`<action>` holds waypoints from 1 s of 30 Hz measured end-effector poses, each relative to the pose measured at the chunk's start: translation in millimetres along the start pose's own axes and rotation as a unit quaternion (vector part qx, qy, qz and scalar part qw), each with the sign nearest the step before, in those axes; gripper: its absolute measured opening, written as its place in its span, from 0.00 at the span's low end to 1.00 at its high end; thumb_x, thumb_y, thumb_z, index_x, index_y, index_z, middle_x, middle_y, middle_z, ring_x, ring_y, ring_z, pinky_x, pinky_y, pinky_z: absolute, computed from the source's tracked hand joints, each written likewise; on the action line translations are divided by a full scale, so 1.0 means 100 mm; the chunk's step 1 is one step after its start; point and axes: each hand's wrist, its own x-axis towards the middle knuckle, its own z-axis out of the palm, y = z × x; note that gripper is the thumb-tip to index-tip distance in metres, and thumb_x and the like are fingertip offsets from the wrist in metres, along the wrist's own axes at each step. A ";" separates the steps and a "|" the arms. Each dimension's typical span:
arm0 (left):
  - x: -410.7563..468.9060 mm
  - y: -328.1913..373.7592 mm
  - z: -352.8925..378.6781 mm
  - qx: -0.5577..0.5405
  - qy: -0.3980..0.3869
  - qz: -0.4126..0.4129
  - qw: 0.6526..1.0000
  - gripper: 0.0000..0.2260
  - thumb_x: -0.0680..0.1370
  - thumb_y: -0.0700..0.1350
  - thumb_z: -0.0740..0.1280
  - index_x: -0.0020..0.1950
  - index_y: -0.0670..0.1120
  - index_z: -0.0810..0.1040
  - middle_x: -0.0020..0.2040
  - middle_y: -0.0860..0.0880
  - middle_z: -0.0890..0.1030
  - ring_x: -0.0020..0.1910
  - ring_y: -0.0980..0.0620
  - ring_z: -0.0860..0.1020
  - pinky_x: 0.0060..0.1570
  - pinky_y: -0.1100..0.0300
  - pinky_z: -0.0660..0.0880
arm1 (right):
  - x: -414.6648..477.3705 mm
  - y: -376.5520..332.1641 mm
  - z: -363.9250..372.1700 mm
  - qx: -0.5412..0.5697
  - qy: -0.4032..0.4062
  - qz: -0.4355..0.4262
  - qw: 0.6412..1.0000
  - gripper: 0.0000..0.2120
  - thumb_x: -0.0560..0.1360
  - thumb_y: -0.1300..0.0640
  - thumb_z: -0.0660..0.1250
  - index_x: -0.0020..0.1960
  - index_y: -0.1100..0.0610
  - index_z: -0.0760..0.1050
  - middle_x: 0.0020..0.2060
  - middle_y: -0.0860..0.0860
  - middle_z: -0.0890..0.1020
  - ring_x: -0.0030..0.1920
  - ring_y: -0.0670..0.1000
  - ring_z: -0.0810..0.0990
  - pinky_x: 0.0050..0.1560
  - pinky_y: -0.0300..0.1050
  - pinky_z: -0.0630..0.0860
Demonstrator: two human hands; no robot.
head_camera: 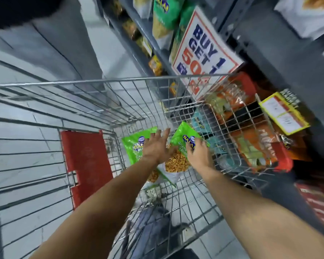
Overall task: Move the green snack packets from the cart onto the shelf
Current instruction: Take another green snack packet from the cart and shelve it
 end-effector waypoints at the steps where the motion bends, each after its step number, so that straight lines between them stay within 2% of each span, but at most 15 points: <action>1: 0.09 -0.02 0.07 -0.016 -0.022 -0.011 1.000 0.35 0.74 0.66 0.57 0.76 0.54 0.50 0.75 0.42 0.61 0.72 0.39 0.62 0.66 0.42 0.67 | 0.07 0.01 0.10 0.002 -0.013 0.038 0.999 0.24 0.78 0.46 0.56 0.67 0.61 0.65 0.61 0.62 0.73 0.59 0.63 0.75 0.55 0.57 0.75; 4: 0.27 -0.05 0.28 -0.078 -0.078 -0.027 0.994 0.33 0.75 0.63 0.60 0.75 0.51 0.53 0.71 0.41 0.67 0.68 0.40 0.68 0.63 0.45 0.69 | 0.20 0.04 0.30 0.034 -0.045 0.154 0.986 0.28 0.79 0.45 0.55 0.68 0.66 0.61 0.63 0.67 0.73 0.62 0.65 0.74 0.57 0.56 0.73; 6: 0.40 -0.05 0.39 -0.122 -0.101 -0.040 0.987 0.31 0.75 0.62 0.61 0.74 0.50 0.57 0.69 0.41 0.70 0.66 0.41 0.70 0.64 0.45 0.70 | 0.31 0.06 0.39 0.063 -0.069 0.219 0.971 0.31 0.80 0.45 0.53 0.71 0.69 0.57 0.66 0.67 0.70 0.66 0.63 0.72 0.60 0.53 0.71; 8: 0.49 -0.05 0.46 -0.177 -0.107 -0.065 0.976 0.30 0.75 0.61 0.63 0.72 0.50 0.60 0.67 0.41 0.73 0.62 0.43 0.74 0.62 0.47 0.72 | 0.42 0.11 0.46 0.106 -0.073 0.261 0.957 0.31 0.80 0.46 0.54 0.71 0.70 0.58 0.66 0.65 0.71 0.65 0.62 0.73 0.59 0.51 0.72; 10: 0.54 -0.06 0.51 -0.226 -0.130 -0.078 0.962 0.27 0.76 0.58 0.63 0.71 0.49 0.62 0.61 0.41 0.78 0.50 0.48 0.79 0.50 0.54 0.76 | 0.53 0.24 0.54 0.173 -0.081 0.330 0.924 0.29 0.77 0.46 0.58 0.69 0.67 0.63 0.63 0.62 0.74 0.61 0.60 0.76 0.52 0.50 0.75; 12: 0.56 -0.07 0.56 -0.257 -0.158 -0.082 0.950 0.25 0.77 0.58 0.63 0.71 0.50 0.63 0.56 0.42 0.81 0.42 0.49 0.81 0.42 0.57 0.77 | 0.54 0.31 0.59 0.282 -0.140 0.399 0.861 0.23 0.76 0.48 0.60 0.62 0.64 0.69 0.54 0.59 0.77 0.53 0.58 0.78 0.40 0.49 0.77; 14: 0.58 -0.10 0.59 -0.277 -0.159 -0.091 0.943 0.24 0.77 0.57 0.64 0.69 0.49 0.65 0.56 0.42 0.81 0.46 0.46 0.82 0.46 0.52 0.80 | 0.45 0.24 0.54 0.379 -0.184 0.436 0.795 0.15 0.78 0.49 0.57 0.50 0.63 0.71 0.45 0.59 0.79 0.49 0.59 0.80 0.39 0.54 0.79; 15: 0.60 -0.12 0.60 -0.281 -0.158 -0.096 0.942 0.23 0.77 0.56 0.64 0.69 0.48 0.66 0.58 0.42 0.80 0.50 0.44 0.81 0.51 0.48 0.80 | 0.43 0.22 0.54 0.409 -0.185 0.440 0.778 0.14 0.79 0.52 0.57 0.47 0.63 0.71 0.42 0.60 0.80 0.46 0.59 0.81 0.41 0.56 0.81; 17: 0.59 -0.12 0.57 -0.289 -0.156 -0.099 0.939 0.22 0.78 0.53 0.64 0.69 0.46 0.67 0.58 0.41 0.80 0.55 0.42 0.80 0.58 0.44 0.77 | 0.41 0.18 0.51 0.458 -0.174 0.431 0.758 0.10 0.80 0.57 0.58 0.46 0.64 0.71 0.38 0.59 0.79 0.38 0.57 0.81 0.37 0.52 0.82; 20: 0.50 -0.10 0.46 -0.298 -0.135 -0.070 0.942 0.15 0.80 0.48 0.61 0.65 0.43 0.71 0.51 0.38 0.80 0.49 0.42 0.79 0.55 0.47 0.78 | 0.39 0.16 0.43 0.472 -0.180 0.418 0.755 0.09 0.79 0.63 0.58 0.55 0.67 0.72 0.43 0.60 0.80 0.36 0.54 0.79 0.38 0.47 0.82; 22: 0.42 -0.07 0.39 -0.295 -0.109 -0.050 0.948 0.14 0.81 0.47 0.59 0.64 0.42 0.71 0.48 0.37 0.79 0.46 0.42 0.78 0.50 0.49 0.77 | 0.35 0.10 0.29 0.472 -0.184 0.402 0.763 0.09 0.80 0.62 0.58 0.47 0.67 0.71 0.39 0.58 0.78 0.33 0.51 0.77 0.30 0.42 0.80; 24: 0.32 -0.05 0.30 -0.294 -0.088 -0.052 0.950 0.16 0.81 0.49 0.58 0.67 0.44 0.69 0.50 0.36 0.79 0.48 0.40 0.79 0.51 0.48 0.78 | 0.28 0.00 0.12 0.455 -0.165 0.398 0.779 0.12 0.80 0.57 0.58 0.42 0.64 0.68 0.36 0.55 0.75 0.31 0.49 0.74 0.27 0.40 0.75; 26: 0.24 -0.02 0.21 -0.299 -0.071 -0.044 0.951 0.17 0.81 0.52 0.58 0.66 0.45 0.68 0.51 0.34 0.79 0.51 0.35 0.80 0.52 0.42 0.78 | 0.22 -0.05 -0.01 0.452 -0.146 0.386 0.791 0.11 0.79 0.53 0.59 0.50 0.62 0.70 0.40 0.55 0.76 0.34 0.50 0.75 0.32 0.41 0.75; 28: 0.12 0.08 0.03 -0.282 -0.050 -0.018 0.958 0.16 0.81 0.50 0.58 0.64 0.42 0.70 0.47 0.34 0.80 0.48 0.34 0.80 0.49 0.44 0.78 | 0.12 -0.07 -0.20 0.455 -0.110 0.352 0.810 0.16 0.78 0.50 0.61 0.58 0.61 0.68 0.47 0.56 0.78 0.43 0.53 0.80 0.39 0.43 0.80; 30: 0.02 0.22 -0.20 -0.253 -0.011 0.004 0.967 0.13 0.81 0.47 0.59 0.60 0.40 0.71 0.47 0.33 0.81 0.46 0.36 0.81 0.45 0.48 0.76 | 0.01 -0.07 -0.42 0.463 -0.074 0.315 0.825 0.17 0.78 0.51 0.62 0.59 0.63 0.69 0.49 0.57 0.77 0.50 0.54 0.80 0.47 0.47 0.81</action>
